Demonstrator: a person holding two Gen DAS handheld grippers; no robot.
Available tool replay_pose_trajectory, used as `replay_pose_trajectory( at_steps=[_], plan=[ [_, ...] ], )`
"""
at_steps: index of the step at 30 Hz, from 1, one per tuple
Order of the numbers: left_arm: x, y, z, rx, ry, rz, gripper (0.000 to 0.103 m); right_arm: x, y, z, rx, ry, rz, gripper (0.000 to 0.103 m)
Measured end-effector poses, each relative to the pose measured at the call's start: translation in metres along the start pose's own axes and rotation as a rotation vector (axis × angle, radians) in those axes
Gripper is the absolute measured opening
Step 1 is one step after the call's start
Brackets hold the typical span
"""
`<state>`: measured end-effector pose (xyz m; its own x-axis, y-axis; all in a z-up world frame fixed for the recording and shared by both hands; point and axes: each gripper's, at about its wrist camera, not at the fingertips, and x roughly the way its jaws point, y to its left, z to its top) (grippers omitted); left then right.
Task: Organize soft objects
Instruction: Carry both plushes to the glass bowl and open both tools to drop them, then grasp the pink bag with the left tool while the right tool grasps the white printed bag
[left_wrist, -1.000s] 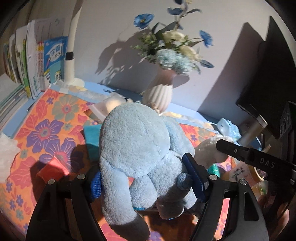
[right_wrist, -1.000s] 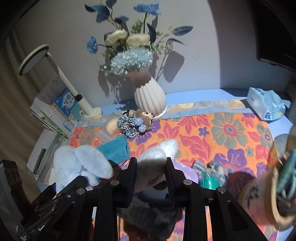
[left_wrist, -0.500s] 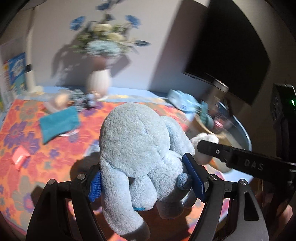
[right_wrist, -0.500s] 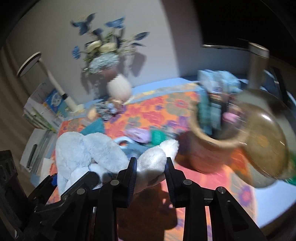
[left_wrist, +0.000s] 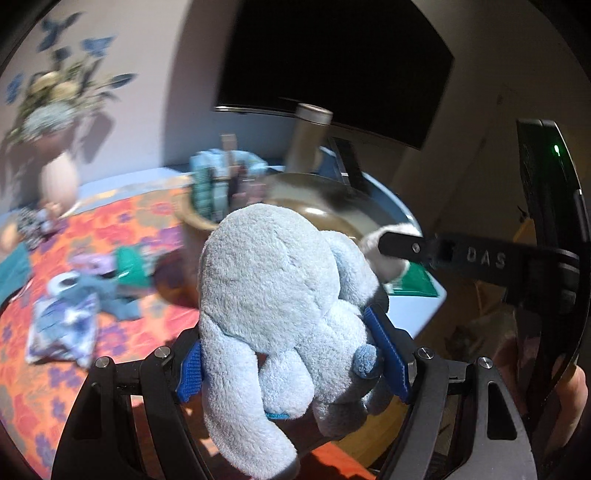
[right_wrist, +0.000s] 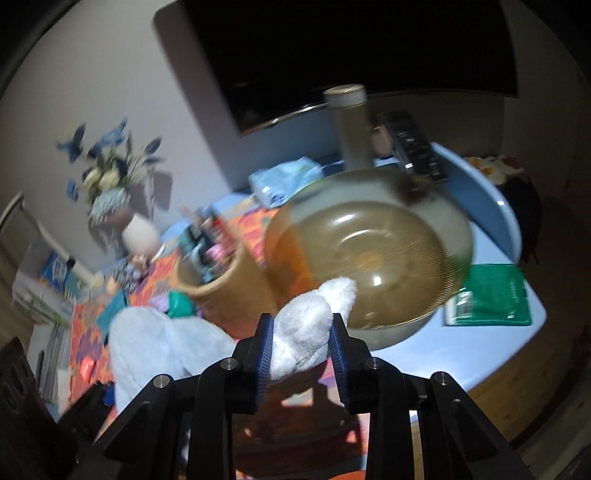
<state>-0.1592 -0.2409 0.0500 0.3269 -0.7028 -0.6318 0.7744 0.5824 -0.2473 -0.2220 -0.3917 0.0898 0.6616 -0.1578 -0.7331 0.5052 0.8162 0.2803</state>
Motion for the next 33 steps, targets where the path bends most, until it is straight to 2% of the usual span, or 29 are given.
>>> replay_pose_trajectory(
  at_steps=[5, 11, 18, 22, 25, 27, 33],
  plan=[
    [0.024, -0.031, 0.025, 0.064, -0.001, -0.041, 0.075, -0.013, -0.035, 0.022, 0.052, -0.057, -0.011, 0.029],
    [0.056, -0.042, 0.061, 0.113, -0.013, -0.070, 0.075, -0.010, -0.056, 0.055, 0.085, -0.104, -0.035, 0.027],
    [0.101, -0.040, 0.089, 0.124, 0.012, -0.047, 0.075, 0.039, -0.084, 0.090, 0.146, -0.061, -0.026, 0.025],
    [0.125, -0.038, 0.095, 0.132, 0.041, -0.005, 0.079, 0.058, -0.100, 0.093, 0.196, -0.030, -0.038, 0.026],
    [0.138, -0.040, 0.098, 0.138, 0.065, -0.015, 0.085, 0.065, -0.110, 0.091, 0.226, -0.003, -0.054, 0.034],
    [0.140, -0.042, 0.098, 0.149, 0.061, -0.019, 0.088, 0.064, -0.113, 0.088, 0.229, -0.005, -0.063, 0.057],
    [0.124, -0.052, 0.095, 0.188, 0.024, -0.021, 0.089, 0.043, -0.108, 0.086, 0.219, -0.061, -0.082, 0.060]
  ],
)
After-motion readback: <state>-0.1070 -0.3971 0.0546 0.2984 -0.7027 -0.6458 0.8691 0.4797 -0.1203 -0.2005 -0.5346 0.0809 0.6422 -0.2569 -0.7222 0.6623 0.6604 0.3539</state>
